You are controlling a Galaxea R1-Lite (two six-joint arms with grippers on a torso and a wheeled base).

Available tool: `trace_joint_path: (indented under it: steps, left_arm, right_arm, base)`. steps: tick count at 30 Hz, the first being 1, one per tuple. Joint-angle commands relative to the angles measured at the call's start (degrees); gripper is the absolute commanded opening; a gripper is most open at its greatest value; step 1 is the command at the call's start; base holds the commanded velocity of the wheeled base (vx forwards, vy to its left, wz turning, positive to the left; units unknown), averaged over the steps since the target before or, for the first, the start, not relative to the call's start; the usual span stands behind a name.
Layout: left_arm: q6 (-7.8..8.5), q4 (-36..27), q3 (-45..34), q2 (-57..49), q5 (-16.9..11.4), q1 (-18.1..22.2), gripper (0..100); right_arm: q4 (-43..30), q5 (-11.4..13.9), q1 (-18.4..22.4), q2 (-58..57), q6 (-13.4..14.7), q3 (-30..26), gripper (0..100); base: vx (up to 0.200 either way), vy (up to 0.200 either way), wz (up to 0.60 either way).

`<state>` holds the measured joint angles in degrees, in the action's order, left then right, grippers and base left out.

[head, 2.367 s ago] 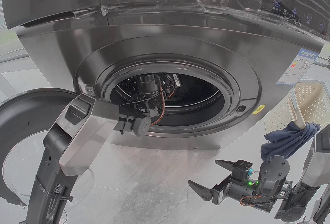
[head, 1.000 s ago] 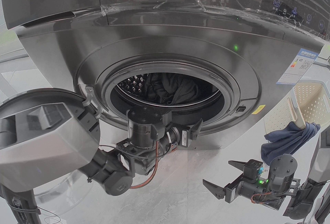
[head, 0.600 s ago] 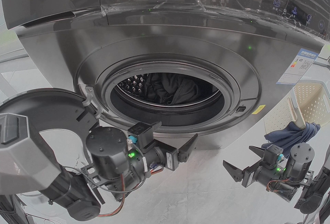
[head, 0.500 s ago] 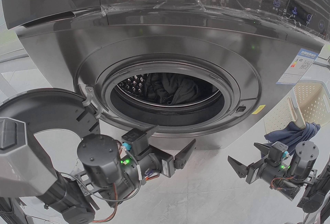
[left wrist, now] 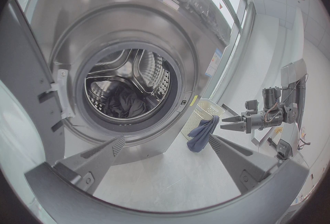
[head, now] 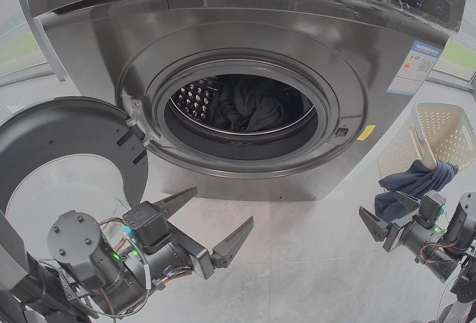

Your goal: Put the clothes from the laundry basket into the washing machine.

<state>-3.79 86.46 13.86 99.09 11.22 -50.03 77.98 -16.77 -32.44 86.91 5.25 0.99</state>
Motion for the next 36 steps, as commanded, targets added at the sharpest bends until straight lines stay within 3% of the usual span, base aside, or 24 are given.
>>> trace_joint_path:
  steps: [1, 2, 4, 8, 13, 16, 21, 27, 30, 36]
  left_arm:
    - [0.36, -0.23, -6.48, -9.79, 0.21, 1.87, 100]
    - [0.63, -0.23, -8.85, -12.69, 0.21, 3.71, 100]
    - [1.07, -0.5, -10.35, -14.97, 0.21, 5.56, 100]
    - [2.03, -1.9, -12.89, -18.93, -0.76, 9.51, 100]
    - [2.03, -6.21, -13.86, -24.29, -0.76, 12.33, 100]
    - [2.12, -11.57, -13.86, -29.74, -1.28, 15.49, 100]
    - [1.33, -23.7, -13.86, -40.46, -1.99, 16.98, 100]
    - [1.33, -37.15, -13.77, -52.85, -1.55, 17.07, 100]
    - [0.28, -45.94, -13.77, -60.59, -1.9, 21.2, 100]
    - [-1.31, -57.28, -13.86, -73.77, -2.25, 24.98, 100]
  right_arm:
    - [-10.92, -1.33, 0.97, -14.48, 0.02, -0.99, 100]
    - [-17.87, -2.91, 0.53, -20.55, 0.11, -0.99, 100]
    - [-22.79, -3.18, 0.97, -25.03, 0.11, -0.99, 100]
    - [-28.85, -3.35, 2.56, -31.8, 0.02, -0.99, 100]
    - [-38.43, -3.0, 5.37, -40.41, -0.24, -0.99, 100]
    - [-44.85, -2.56, 7.04, -47.27, -0.42, -0.99, 100]
    - [-55.83, -1.68, 10.38, -58.17, -0.33, -0.9, 100]
    - [-62.16, 1.22, 15.04, -68.27, -0.6, -0.9, 100]
    - [-66.91, 2.27, 17.32, -73.9, -1.83, -0.9, 100]
    - [-69.99, 2.27, 19.87, -79.88, -2.44, -0.9, 100]
  base:
    - [-0.2, 0.0, 0.0]
    - [-0.2, 0.0, 0.0]
    - [-0.2, 0.0, 0.0]
    - [0.0, 0.0, 0.0]
    - [0.0, 0.0, 0.0]
    - [-0.2, 0.0, 0.0]
    - [0.0, 0.0, 0.0]
    - [-0.067, 0.0, 0.0]
    - [-0.067, 0.0, 0.0]
    - [-0.067, 0.0, 0.0]
